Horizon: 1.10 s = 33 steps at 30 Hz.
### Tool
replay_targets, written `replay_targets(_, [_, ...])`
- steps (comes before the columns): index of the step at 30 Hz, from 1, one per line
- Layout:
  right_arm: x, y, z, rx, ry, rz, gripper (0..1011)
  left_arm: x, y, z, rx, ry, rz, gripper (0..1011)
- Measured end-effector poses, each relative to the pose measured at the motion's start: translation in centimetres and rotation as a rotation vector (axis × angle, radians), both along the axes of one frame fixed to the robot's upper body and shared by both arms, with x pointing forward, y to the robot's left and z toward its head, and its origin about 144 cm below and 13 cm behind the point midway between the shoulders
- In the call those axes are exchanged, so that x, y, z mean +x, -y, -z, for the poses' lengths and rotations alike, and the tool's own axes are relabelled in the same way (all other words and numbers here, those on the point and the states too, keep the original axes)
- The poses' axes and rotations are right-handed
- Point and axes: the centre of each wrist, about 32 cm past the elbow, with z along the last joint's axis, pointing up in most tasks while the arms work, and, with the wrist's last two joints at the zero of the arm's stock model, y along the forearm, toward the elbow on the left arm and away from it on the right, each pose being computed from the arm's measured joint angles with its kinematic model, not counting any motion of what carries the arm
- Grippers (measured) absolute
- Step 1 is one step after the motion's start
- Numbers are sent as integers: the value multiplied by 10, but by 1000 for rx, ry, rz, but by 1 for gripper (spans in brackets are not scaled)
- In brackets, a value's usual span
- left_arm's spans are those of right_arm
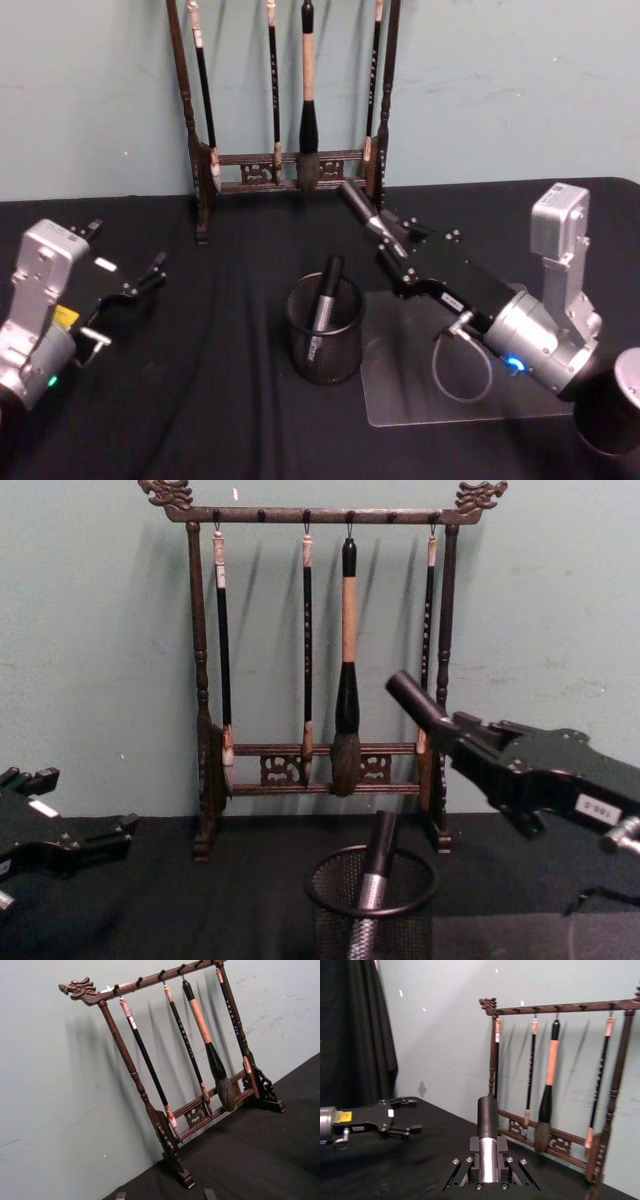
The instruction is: Pick up the water-based marker from the table and place it into the pen holder.
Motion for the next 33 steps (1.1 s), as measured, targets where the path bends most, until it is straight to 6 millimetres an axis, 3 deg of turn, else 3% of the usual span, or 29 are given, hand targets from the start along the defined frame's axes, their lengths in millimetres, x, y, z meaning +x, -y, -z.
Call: replay_targets(33, [26,-44,12,31,0,-120,199,0,0,0,0,0,0,1009])
